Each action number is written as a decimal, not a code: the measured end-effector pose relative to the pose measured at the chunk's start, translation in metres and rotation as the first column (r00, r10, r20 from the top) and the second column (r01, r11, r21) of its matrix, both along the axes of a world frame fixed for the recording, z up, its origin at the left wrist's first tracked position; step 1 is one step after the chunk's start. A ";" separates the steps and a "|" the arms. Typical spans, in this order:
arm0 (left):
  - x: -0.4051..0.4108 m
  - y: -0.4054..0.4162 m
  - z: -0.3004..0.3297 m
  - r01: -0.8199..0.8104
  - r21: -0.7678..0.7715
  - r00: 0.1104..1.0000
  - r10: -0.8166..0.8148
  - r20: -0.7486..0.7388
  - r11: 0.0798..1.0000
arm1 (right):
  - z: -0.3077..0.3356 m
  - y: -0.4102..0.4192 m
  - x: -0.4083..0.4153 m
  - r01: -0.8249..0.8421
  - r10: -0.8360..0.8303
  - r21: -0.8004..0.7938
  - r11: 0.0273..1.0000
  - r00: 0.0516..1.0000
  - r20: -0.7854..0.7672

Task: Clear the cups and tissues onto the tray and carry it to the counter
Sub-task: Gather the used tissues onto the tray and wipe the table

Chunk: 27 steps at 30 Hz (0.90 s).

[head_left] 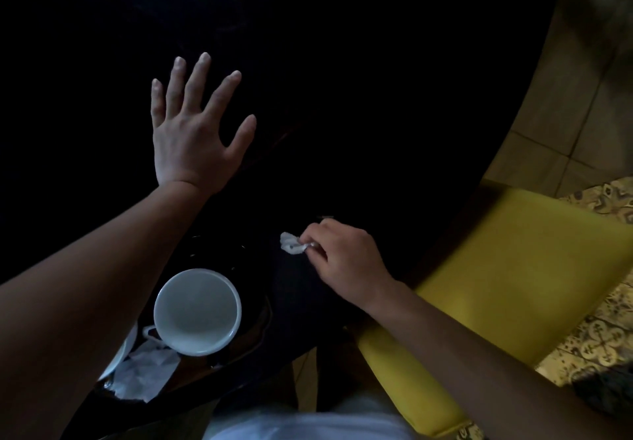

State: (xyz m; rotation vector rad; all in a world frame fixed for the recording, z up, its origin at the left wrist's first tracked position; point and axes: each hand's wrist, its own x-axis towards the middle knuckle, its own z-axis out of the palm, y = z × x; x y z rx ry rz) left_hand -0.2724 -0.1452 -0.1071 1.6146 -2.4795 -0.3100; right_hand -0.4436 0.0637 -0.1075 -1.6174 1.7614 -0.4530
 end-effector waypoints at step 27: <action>0.000 -0.001 -0.001 0.005 -0.006 1.000 -0.005 0.005 1.000 | -0.005 -0.020 -0.034 0.244 -0.254 -0.087 0.966 0.960 -0.120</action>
